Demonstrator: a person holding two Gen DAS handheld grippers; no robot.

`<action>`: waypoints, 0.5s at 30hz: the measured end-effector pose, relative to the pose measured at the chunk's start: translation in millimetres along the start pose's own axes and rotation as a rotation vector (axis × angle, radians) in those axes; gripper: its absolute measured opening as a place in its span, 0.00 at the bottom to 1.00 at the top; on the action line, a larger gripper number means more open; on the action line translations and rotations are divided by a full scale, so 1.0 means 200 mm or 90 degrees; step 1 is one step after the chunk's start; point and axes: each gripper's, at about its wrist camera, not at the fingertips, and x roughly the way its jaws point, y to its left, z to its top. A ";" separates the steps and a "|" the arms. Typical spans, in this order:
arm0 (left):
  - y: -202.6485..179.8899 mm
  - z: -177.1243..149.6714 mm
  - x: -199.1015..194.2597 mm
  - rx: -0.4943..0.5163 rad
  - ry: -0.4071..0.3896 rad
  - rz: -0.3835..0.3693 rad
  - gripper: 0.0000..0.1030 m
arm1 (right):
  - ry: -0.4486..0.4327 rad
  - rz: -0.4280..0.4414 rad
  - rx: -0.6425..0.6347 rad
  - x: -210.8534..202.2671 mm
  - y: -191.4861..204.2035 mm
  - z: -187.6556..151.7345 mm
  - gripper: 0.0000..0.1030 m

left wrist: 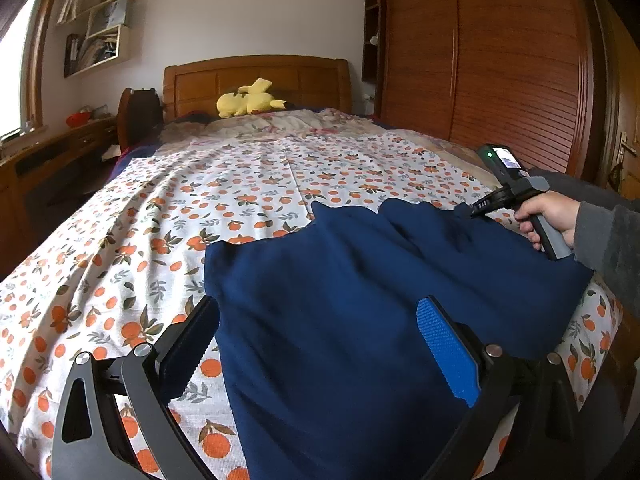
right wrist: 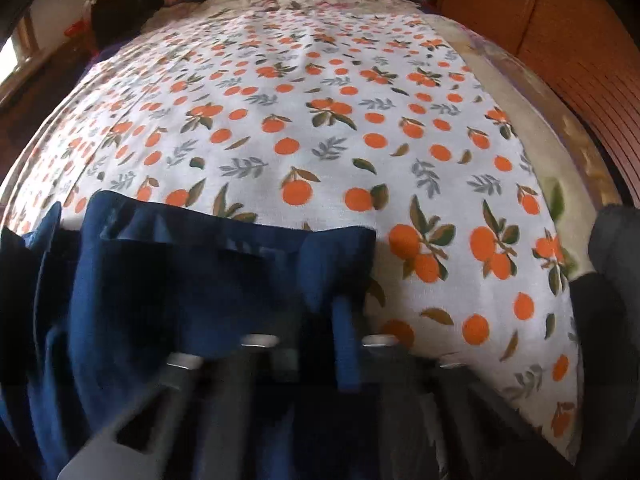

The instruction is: Fold large clothes

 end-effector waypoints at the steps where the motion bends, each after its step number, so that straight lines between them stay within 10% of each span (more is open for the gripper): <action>1: 0.00 0.00 0.00 -0.001 0.000 0.000 0.97 | -0.018 -0.012 -0.003 -0.02 0.00 0.01 0.02; 6: 0.00 -0.01 0.00 0.001 0.004 0.006 0.97 | -0.046 -0.057 0.034 -0.06 -0.07 0.07 0.11; 9: 0.00 -0.01 0.00 0.003 0.004 0.009 0.97 | -0.074 -0.071 0.001 -0.17 -0.04 0.05 0.44; 15: -0.02 -0.03 -0.03 0.009 0.001 0.014 0.97 | -0.126 -0.001 -0.075 -0.46 0.09 -0.13 0.51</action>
